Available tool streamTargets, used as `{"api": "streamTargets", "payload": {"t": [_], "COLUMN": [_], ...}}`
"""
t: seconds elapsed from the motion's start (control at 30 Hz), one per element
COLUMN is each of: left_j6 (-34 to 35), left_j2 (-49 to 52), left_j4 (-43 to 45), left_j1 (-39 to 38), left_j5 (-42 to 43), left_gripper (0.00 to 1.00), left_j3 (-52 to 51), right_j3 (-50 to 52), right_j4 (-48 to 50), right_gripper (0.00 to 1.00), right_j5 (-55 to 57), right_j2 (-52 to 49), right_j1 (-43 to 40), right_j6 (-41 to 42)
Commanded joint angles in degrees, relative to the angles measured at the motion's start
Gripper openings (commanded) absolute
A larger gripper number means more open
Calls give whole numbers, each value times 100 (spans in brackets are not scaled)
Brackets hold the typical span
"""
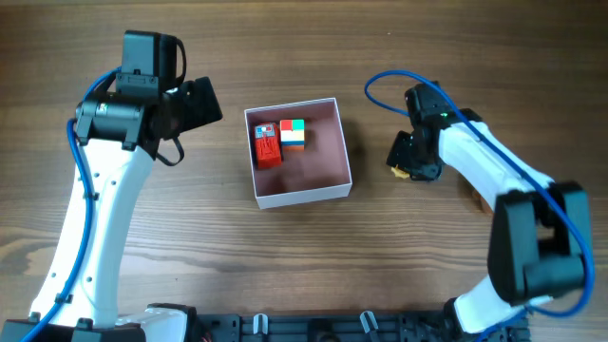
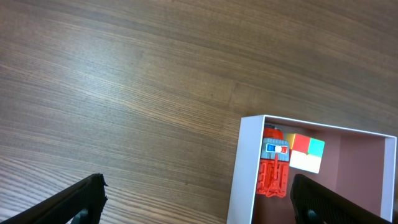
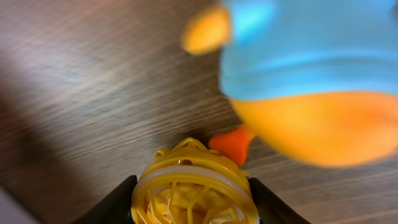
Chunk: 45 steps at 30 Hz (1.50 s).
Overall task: Pack container
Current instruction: 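Grasp the yellow wheel toy with the right gripper, then carry the wheel into the box and release it, withdraw right gripper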
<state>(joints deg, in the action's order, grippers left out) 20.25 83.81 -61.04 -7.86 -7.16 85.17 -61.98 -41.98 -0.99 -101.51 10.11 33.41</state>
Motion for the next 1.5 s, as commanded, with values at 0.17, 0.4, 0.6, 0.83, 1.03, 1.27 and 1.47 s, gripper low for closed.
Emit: {"api": "streamTargets", "payload": {"t": [0.17, 0.4, 0.6, 0.83, 1.03, 1.27, 1.47], "left_j6": [11, 11, 11, 11, 11, 11, 11], "left_j2": [-57, -57, -57, -57, -57, -57, -57], "left_j4": [-61, -79, -81, -81, -101, -105, -162], "left_j1": [26, 26, 26, 26, 26, 26, 26], "left_j5": [70, 70, 70, 70, 70, 70, 70], "left_gripper": [96, 96, 95, 96, 95, 95, 95], "left_j3": [55, 55, 55, 55, 55, 55, 55], "right_j3": [-76, -81, -90, -986, -1797, -1797, -1797], "right_j4": [-70, -120, -219, -334, -190, 240, 822], "right_gripper": [13, 13, 12, 12, 13, 4, 12], "right_j5": [232, 249, 243, 476, 763, 498, 501], "right_j2": [1340, 2413, 2813, 2802, 2341, 1060, 129], "right_j1": [46, 50, 109, 1093, 1987, 2398, 2474], "right_j6": [-601, -1263, -1703, -2540, -3058, -3613, -3738]}}
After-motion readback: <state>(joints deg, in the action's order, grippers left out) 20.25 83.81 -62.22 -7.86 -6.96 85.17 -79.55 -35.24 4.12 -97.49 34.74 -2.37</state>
